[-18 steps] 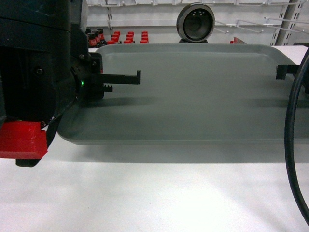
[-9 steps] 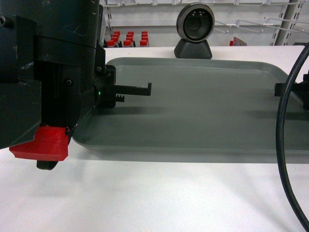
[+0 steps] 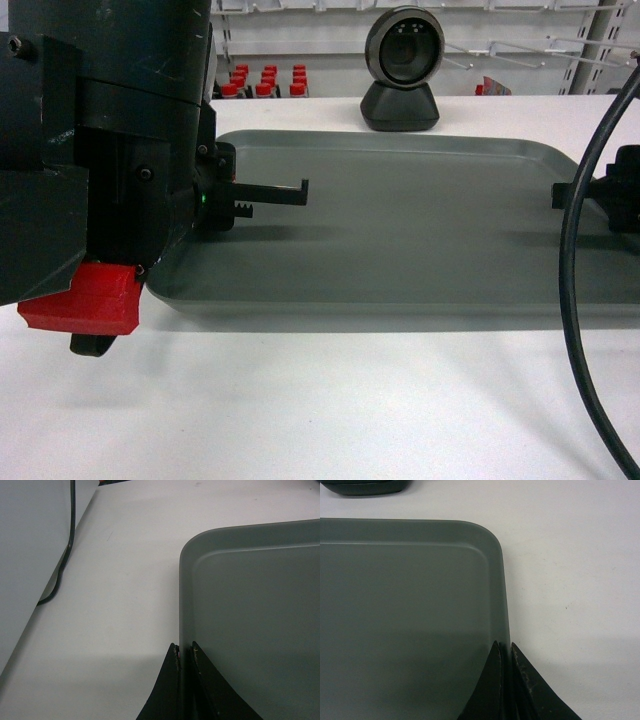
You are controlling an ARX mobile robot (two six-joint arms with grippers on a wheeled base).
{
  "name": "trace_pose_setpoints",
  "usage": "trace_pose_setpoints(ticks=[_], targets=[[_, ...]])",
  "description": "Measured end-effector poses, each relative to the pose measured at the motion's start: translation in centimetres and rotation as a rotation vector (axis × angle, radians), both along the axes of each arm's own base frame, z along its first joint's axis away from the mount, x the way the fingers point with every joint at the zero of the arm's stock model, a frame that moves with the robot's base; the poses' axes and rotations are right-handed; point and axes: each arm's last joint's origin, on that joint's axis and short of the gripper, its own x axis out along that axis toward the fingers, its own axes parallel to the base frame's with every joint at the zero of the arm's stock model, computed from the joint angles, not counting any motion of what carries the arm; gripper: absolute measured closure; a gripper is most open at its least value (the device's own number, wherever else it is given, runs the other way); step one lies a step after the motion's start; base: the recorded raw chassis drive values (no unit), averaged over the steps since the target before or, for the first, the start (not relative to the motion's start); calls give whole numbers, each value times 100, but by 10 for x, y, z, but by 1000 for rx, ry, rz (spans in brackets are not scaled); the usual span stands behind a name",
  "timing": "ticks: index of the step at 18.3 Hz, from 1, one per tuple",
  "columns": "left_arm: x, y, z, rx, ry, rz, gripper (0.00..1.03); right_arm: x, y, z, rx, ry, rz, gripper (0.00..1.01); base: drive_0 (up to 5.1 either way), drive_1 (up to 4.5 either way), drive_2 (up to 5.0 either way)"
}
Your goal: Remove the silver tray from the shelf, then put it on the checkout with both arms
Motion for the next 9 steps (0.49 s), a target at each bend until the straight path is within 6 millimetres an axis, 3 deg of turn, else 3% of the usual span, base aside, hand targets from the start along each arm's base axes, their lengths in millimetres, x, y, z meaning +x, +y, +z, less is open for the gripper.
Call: trace_pose_setpoints(ticks=[1,4,9], targets=[[0,0,0,-1,1,0,99,0,0,-1,-3,0,1,99,0,0,0],[0,-3,1,-1,-1,-22,73,2,3,0,-6,-3,19,95,0,0,0],[0,-9,8,-37,-43,-64,24,2,5,-1,-31,0,39,46,0,0,0]])
